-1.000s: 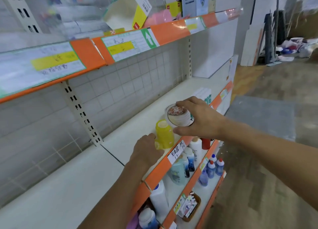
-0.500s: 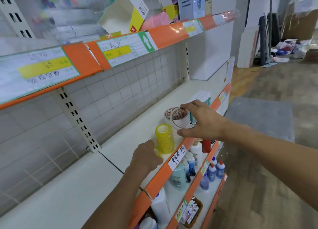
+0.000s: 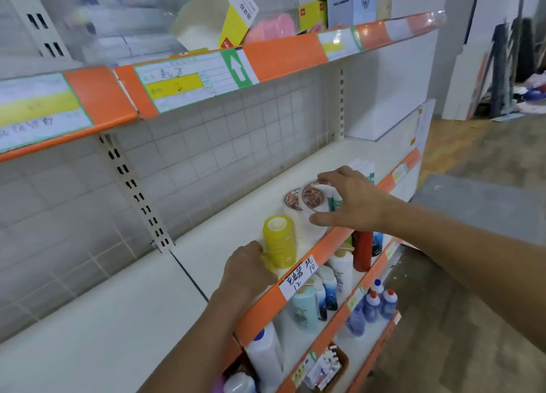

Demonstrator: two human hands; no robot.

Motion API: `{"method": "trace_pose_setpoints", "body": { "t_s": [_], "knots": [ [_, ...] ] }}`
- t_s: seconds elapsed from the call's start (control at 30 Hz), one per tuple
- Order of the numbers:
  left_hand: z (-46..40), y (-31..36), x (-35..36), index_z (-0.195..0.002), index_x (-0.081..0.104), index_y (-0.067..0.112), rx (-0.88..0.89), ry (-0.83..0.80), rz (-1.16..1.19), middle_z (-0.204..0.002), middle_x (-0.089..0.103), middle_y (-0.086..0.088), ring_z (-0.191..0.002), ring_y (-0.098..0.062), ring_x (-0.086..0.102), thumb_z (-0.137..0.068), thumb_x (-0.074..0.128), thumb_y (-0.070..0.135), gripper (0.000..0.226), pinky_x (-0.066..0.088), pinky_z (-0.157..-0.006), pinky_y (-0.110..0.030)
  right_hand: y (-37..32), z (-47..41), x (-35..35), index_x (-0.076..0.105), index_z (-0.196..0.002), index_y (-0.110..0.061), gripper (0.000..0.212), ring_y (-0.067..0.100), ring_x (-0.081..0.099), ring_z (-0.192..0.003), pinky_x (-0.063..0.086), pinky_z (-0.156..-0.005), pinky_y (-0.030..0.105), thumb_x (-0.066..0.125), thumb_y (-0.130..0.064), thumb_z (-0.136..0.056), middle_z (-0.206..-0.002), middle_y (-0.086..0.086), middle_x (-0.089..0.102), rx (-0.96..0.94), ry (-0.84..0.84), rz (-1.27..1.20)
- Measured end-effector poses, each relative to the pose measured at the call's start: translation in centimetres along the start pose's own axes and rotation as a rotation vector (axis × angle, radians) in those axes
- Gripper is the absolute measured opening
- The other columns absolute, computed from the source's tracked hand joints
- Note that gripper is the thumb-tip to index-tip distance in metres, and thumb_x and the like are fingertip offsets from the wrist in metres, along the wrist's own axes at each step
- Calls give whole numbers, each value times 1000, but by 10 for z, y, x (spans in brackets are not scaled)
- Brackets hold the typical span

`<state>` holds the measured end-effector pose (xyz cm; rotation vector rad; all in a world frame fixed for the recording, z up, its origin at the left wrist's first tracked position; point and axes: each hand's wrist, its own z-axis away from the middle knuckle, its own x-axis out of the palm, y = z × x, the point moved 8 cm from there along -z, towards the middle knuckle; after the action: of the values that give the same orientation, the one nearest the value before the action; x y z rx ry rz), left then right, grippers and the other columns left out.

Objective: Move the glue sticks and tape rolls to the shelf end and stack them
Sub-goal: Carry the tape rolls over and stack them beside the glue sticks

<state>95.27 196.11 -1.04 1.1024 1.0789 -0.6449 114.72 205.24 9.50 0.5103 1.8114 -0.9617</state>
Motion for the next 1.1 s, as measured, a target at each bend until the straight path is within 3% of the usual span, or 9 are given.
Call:
{"method": "trace_pose_setpoints", "body": {
  "t_s": [0.2,0.47,0.63,0.83,1.0,1.1],
  "knots": [
    [4,3,2,-123,54,24,-84,-3,-5,-118,64,0,-107,-20,60,-80,63,38,46,40,-77,-24,15,-29,-7,35,-149,-17,94,23,37,-130,37,-107,38,79,-54,-74,-134,5,41,-78,-75,-62],
    [8,-4,0,-145,38,24,-219,-126,139,-140,48,0,-124,-18,48,-72,82,38,86,43,-103,-32,25,-53,-2,32,-151,-21,95,21,34,-133,36,-104,35,78,-55,-75,-138,4,38,-146,-188,-107],
    [14,-1,-2,-151,27,25,-252,-105,117,-150,35,0,-136,-19,38,-75,80,45,94,36,-108,-31,16,-62,4,42,-142,-20,81,22,39,-128,38,-100,35,76,-53,-77,-138,6,41,-212,-229,-106],
    [18,-6,-7,-150,27,24,-276,-23,124,-150,35,-1,-137,-19,36,-75,79,48,94,33,-109,-29,3,-72,16,50,-135,-20,74,21,44,-122,42,-100,37,77,-53,-75,-134,5,45,-262,-263,-122],
    [18,-8,-9,-150,28,25,-284,-14,133,-149,35,-2,-136,-21,37,-76,78,49,92,36,-110,-35,3,-76,26,36,-150,-23,92,21,36,-132,38,-102,34,76,-57,-74,-143,2,37,-265,-288,-52],
    [18,-8,-9,-150,28,26,-287,-13,135,-149,35,-1,-136,-21,37,-76,78,50,92,38,-109,-37,7,-76,31,33,-151,-25,93,20,36,-133,39,-102,34,75,-58,-74,-145,2,35,-237,-317,-63]
  ]
}}
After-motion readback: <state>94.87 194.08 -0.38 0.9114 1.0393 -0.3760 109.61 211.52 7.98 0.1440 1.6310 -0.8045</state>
